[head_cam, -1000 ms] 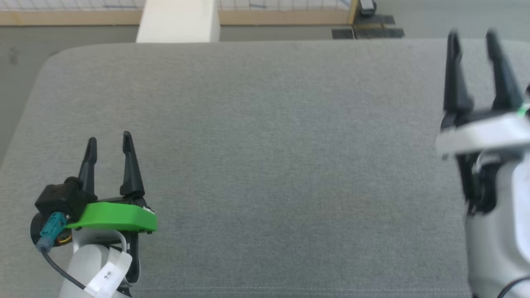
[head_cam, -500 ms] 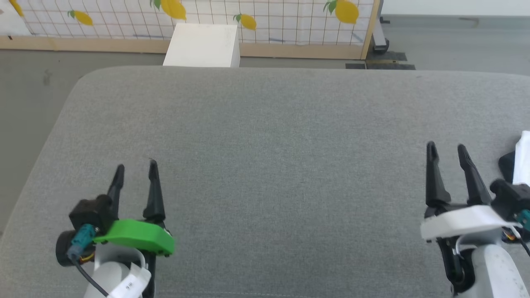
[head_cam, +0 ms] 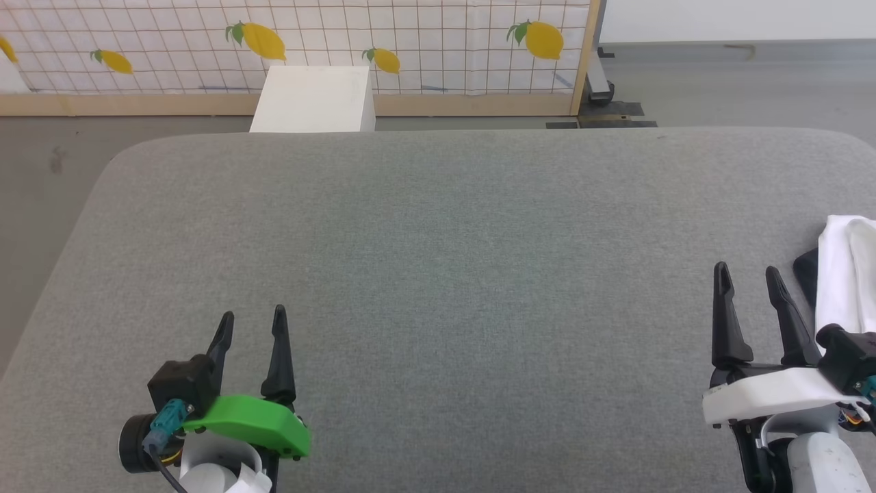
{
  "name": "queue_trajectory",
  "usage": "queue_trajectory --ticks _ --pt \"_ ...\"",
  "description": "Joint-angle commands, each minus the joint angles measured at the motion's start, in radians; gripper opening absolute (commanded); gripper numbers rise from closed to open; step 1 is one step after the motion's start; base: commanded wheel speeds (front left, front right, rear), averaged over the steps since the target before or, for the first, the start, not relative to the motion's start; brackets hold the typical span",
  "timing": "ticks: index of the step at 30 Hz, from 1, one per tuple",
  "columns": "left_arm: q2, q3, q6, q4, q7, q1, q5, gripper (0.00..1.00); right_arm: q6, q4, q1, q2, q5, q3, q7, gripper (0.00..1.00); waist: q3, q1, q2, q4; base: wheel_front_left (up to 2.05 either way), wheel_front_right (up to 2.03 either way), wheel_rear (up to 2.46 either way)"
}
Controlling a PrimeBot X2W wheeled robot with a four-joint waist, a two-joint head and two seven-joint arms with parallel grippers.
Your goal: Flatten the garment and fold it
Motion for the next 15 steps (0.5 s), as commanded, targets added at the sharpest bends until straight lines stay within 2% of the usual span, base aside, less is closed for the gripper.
queue_trajectory --ticks 1,15 --pt "-0.004 -0.002 0.004 0.002 -0.006 0.013 -0.012 1.00 -0.002 -0.005 0.011 0.000 -0.009 0.001 -0.006 1.00 -0.001 0.0001 -0.0001 -0.002 0.00 0.00 0.00" --pt "-0.004 -0.007 0.008 0.012 -0.012 0.003 -0.027 1.00 -0.002 -0.004 0.007 0.000 -0.007 0.010 -0.006 1.00 0.012 0.0001 -0.0001 0.002 0.00 0.00 0.00"
